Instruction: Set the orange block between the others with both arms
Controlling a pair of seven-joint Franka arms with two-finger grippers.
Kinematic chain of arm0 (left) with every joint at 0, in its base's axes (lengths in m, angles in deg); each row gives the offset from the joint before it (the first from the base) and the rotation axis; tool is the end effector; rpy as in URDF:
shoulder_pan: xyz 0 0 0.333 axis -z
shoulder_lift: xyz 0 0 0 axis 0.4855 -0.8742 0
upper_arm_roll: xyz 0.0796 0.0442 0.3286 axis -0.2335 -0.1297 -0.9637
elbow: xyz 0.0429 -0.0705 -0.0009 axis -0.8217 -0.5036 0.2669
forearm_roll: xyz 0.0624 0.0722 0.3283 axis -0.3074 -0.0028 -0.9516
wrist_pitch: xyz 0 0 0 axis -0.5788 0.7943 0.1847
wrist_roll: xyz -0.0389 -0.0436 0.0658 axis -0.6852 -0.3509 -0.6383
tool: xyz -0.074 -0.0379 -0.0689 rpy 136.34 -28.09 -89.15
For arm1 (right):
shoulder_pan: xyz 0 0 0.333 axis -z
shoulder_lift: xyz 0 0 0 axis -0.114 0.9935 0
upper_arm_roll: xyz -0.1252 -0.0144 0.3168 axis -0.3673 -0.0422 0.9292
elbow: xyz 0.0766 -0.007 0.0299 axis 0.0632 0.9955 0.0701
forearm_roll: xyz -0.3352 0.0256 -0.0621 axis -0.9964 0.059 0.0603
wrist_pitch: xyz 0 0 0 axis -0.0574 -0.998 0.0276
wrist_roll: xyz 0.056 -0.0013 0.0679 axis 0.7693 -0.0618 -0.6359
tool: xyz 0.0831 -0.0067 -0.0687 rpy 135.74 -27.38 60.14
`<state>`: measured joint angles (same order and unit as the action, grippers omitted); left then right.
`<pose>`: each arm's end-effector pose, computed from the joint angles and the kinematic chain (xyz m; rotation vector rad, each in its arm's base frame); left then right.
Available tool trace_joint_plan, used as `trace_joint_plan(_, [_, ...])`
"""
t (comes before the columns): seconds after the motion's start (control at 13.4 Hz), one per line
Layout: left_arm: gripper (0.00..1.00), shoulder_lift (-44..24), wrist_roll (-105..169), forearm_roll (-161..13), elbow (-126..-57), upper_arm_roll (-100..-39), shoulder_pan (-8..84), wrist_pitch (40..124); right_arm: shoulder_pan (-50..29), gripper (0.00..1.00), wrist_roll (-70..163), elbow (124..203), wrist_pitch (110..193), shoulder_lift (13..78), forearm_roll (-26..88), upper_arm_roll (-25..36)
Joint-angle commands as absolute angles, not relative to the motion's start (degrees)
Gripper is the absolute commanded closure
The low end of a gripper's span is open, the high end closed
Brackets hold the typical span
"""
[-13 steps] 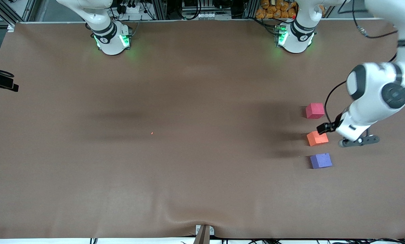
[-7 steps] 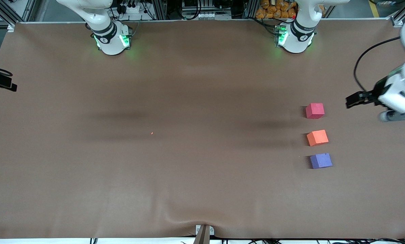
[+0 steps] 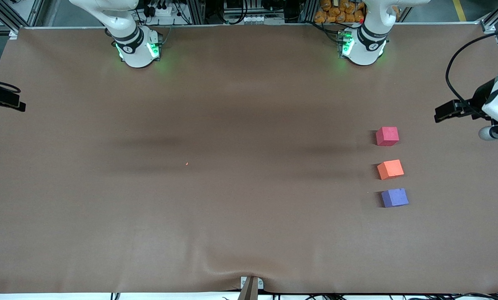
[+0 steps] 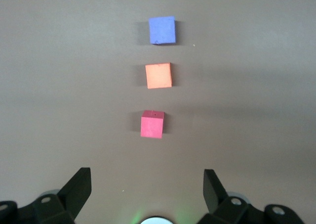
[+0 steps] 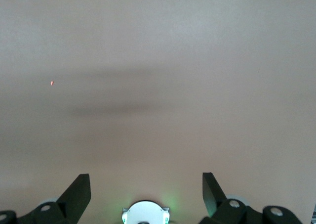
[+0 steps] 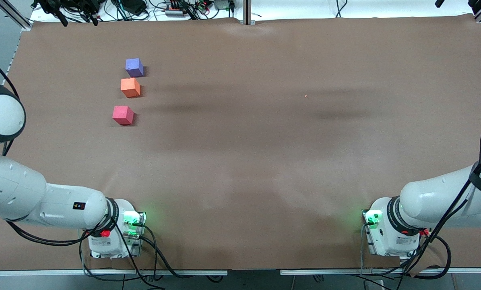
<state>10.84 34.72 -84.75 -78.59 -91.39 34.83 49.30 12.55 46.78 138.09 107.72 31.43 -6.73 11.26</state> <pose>0.5171 -0.0161 0.6207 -3.0899 -0.0470 0.1956 0.5204 -0.0548 0.6566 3.1260 -0.0365 -0.3012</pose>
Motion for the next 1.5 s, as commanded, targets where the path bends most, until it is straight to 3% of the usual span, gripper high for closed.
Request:
trace_joint_plan(0.0, [0.00, 10.22, 37.10, -85.56, -74.87, -89.23, 34.15, 45.58, 12.35, 0.00, 47.33, 137.71, 106.36, 30.93, -7.02, 11.38])
trace_joint_plan(0.3, [0.00, 11.01, 37.18, -85.47, -74.78, -82.55, 29.15, 44.88, 12.35, 0.00, 47.33, 137.79, 106.36, 30.93, -7.11, 11.46])
trace_joint_plan(1.42, [0.00, 11.45, 37.36, -85.91, -73.21, -82.62, 29.57, 45.40, 11.21, 0.00, 45.75, 137.79, 106.27, 31.19, -9.04, 11.55])
